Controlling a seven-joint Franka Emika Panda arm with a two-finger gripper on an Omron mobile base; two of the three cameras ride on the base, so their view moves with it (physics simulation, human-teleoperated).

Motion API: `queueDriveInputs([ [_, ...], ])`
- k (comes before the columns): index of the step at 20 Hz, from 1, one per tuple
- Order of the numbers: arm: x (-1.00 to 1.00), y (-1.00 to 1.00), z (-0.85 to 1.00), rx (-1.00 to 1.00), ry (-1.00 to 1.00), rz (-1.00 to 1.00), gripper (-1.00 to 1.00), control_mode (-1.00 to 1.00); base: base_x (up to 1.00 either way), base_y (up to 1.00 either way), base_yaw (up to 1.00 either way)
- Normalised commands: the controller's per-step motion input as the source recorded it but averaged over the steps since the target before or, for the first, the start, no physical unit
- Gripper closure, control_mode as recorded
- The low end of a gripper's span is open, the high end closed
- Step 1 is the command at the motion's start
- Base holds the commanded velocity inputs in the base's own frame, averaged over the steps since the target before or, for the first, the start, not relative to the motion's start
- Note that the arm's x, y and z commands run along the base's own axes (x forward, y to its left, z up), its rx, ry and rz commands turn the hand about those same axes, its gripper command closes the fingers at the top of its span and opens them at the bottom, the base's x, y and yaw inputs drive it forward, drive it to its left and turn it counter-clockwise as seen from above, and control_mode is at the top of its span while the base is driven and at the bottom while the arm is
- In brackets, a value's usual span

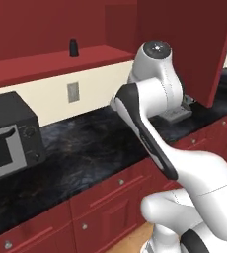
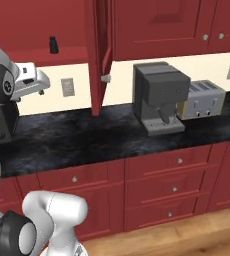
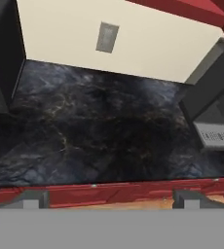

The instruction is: Move the ketchup and shaker from the cabinet to the dining counter.

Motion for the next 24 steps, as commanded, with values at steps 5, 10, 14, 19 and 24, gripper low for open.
queueDriveInputs([
  [5,0.0,0.0,0.0,0.0,0.0,0.0,-1.0,1.0,0.65,0.57,-0.02],
  [10,0.0,0.0,0.0,0.0,0.0,0.0,-1.0,1.0,0.69,0.55,0.07],
  [14,0.0,0.0,0.0,0.0,0.0,0.0,-1.0,1.0,0.45,0.39,0.2],
  [19,-0.13,0.06,0.33,0.02,-0.03,0.19,-1.0,-1.0,0.0,0.0,0.0],
  [24,-0.1,0.06,0.52,0.05,-0.16,0.06,-1.0,-1.0,0.0,0.0,0.0],
])
